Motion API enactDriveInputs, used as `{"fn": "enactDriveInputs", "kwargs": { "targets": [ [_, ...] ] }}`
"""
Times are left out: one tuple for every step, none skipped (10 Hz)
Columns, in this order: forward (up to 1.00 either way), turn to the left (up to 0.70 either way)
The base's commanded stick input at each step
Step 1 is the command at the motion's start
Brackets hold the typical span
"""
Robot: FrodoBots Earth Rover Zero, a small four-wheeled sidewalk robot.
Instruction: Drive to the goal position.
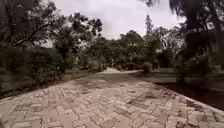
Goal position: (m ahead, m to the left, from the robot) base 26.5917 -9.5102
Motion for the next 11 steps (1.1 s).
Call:
{"fn": "enactDriveInputs", "kwargs": {
  "targets": [
    [0.70, 0.00],
    [0.70, 0.00],
    [0.70, 0.00],
    [0.70, 0.00],
    [0.70, 0.00],
    [0.70, 0.00],
    [0.70, 0.00],
    [0.70, 0.00],
    [0.70, 0.00],
    [0.70, 0.00],
    [0.70, 0.00]
  ]
}}
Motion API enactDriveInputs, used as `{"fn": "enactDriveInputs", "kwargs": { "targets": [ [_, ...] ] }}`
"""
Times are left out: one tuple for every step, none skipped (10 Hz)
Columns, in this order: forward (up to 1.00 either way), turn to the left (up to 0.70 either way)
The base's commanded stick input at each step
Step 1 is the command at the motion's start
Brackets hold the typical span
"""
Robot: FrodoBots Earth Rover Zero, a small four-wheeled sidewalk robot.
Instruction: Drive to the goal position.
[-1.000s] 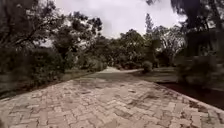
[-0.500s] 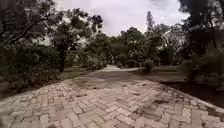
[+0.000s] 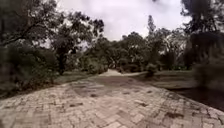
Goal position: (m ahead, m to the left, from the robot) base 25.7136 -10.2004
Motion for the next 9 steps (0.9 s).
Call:
{"fn": "enactDriveInputs", "kwargs": {
  "targets": [
    [0.70, 0.00],
    [0.70, 0.00],
    [0.70, 0.00],
    [0.70, 0.00],
    [0.70, 0.00],
    [0.70, 0.00],
    [0.70, 0.00],
    [0.70, 0.00],
    [0.70, 0.00]
  ]
}}
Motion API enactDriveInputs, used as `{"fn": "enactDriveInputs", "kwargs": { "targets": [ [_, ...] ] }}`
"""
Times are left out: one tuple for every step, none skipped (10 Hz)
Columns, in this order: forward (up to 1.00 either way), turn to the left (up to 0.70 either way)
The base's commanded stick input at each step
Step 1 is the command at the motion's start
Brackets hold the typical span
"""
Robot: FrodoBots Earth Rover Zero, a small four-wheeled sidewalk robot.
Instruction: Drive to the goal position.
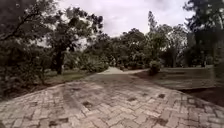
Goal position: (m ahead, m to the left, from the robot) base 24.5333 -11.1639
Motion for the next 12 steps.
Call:
{"fn": "enactDriveInputs", "kwargs": {
  "targets": [
    [0.70, 0.00],
    [0.70, 0.00],
    [0.70, 0.00],
    [0.70, 0.00],
    [0.70, 0.00],
    [0.70, 0.00],
    [0.70, 0.00],
    [0.70, 0.00],
    [0.70, 0.00],
    [0.70, 0.00],
    [0.70, 0.00],
    [0.70, 0.00]
  ]
}}
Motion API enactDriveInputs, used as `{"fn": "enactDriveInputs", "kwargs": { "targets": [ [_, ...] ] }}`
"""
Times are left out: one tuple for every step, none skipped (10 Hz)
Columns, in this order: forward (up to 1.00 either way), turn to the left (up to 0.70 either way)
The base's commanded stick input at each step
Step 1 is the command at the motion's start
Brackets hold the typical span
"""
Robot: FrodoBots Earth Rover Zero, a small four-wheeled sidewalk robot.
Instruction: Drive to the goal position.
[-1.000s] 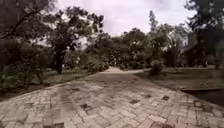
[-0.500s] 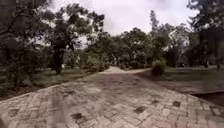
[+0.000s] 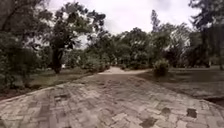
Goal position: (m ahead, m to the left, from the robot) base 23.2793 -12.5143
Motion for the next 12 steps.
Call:
{"fn": "enactDriveInputs", "kwargs": {
  "targets": [
    [0.70, 0.00],
    [0.70, 0.00],
    [0.70, 0.00],
    [0.70, 0.00],
    [0.70, 0.00],
    [0.70, 0.00],
    [0.70, 0.00],
    [0.70, 0.00],
    [0.70, 0.00],
    [0.70, 0.00],
    [0.70, 0.00],
    [0.70, 0.00]
  ]
}}
